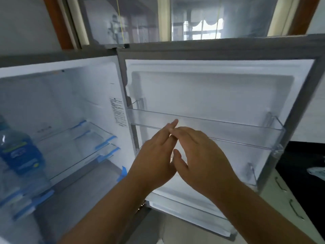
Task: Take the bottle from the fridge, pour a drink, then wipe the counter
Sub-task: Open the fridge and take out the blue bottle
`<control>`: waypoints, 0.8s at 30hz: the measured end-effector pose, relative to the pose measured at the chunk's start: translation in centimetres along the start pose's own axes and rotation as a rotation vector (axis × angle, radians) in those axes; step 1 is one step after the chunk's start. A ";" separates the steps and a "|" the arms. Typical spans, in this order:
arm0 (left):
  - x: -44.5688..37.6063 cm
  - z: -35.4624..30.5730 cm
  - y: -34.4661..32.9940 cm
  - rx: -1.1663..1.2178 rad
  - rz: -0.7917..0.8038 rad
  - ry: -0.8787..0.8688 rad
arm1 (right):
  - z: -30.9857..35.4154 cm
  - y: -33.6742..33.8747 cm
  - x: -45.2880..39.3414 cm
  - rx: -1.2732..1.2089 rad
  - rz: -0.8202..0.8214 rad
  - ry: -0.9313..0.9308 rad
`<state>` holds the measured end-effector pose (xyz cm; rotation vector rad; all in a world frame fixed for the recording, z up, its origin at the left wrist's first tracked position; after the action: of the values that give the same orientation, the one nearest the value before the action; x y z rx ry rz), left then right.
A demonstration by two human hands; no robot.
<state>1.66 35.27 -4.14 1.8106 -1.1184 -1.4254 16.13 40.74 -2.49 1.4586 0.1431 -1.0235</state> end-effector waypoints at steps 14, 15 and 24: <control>14.5 18.1 10.9 -0.216 -0.063 0.768 | 11.7 -14.4 -9.8 -0.252 0.366 0.247; 15.4 19.2 11.6 -0.211 -0.077 0.807 | 12.9 -15.4 -10.3 -0.261 0.374 0.259; 18.8 29.4 15.1 0.078 -0.463 1.130 | 21.3 -23.0 -13.0 -0.394 0.495 0.257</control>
<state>-29.08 13.25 -8.52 2.4725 -0.1665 -0.3272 -16.69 33.59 -7.24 1.1732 0.1485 -0.3767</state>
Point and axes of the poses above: each hand's wrist, its own x-axis away from the middle knuckle, its own y-axis out of the back of the hand, z = x × y, the point moved 1 cm from there along -x, towards the middle knuckle
